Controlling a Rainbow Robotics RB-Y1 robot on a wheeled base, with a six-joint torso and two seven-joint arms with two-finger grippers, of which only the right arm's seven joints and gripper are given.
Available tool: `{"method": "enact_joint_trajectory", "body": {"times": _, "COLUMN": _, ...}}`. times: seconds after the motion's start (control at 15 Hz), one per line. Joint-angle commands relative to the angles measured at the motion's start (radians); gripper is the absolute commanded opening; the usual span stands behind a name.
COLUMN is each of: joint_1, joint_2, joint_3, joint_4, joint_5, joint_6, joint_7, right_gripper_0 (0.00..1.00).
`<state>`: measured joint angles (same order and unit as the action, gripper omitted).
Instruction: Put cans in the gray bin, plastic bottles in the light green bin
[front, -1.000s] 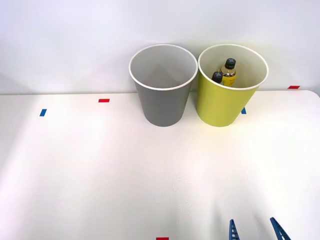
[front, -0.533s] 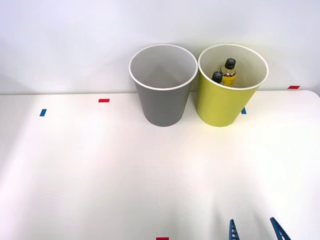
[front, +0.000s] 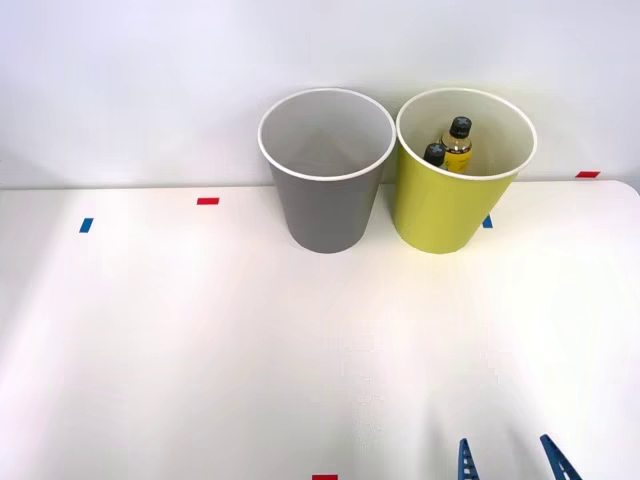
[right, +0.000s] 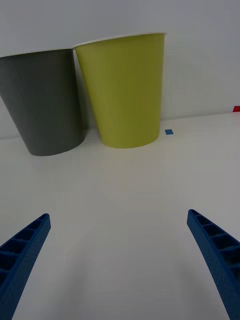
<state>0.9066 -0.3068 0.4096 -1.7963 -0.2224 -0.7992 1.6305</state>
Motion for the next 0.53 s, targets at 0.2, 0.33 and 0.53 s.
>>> {"method": "enact_joint_trajectory", "body": {"times": 0.2, "joint_1": 0.000, "joint_2": 0.000, "joint_3": 0.000, "joint_4": 0.000, "joint_5": 0.000, "joint_6": 0.000, "joint_7": 0.000, "right_gripper_0": 0.94}}
{"method": "enact_joint_trajectory", "body": {"times": 0.33, "joint_1": 0.000, "joint_2": 0.000, "joint_3": 0.000, "joint_4": 0.000, "joint_5": 0.000, "joint_6": 0.000, "joint_7": 0.000, "right_gripper_0": 0.94}}
{"method": "enact_joint_trajectory", "body": {"times": 0.53, "joint_1": 0.000, "joint_2": 0.000, "joint_3": 0.000, "joint_4": 0.000, "joint_5": 0.000, "joint_6": 0.000, "joint_7": 0.000, "right_gripper_0": 0.94}}
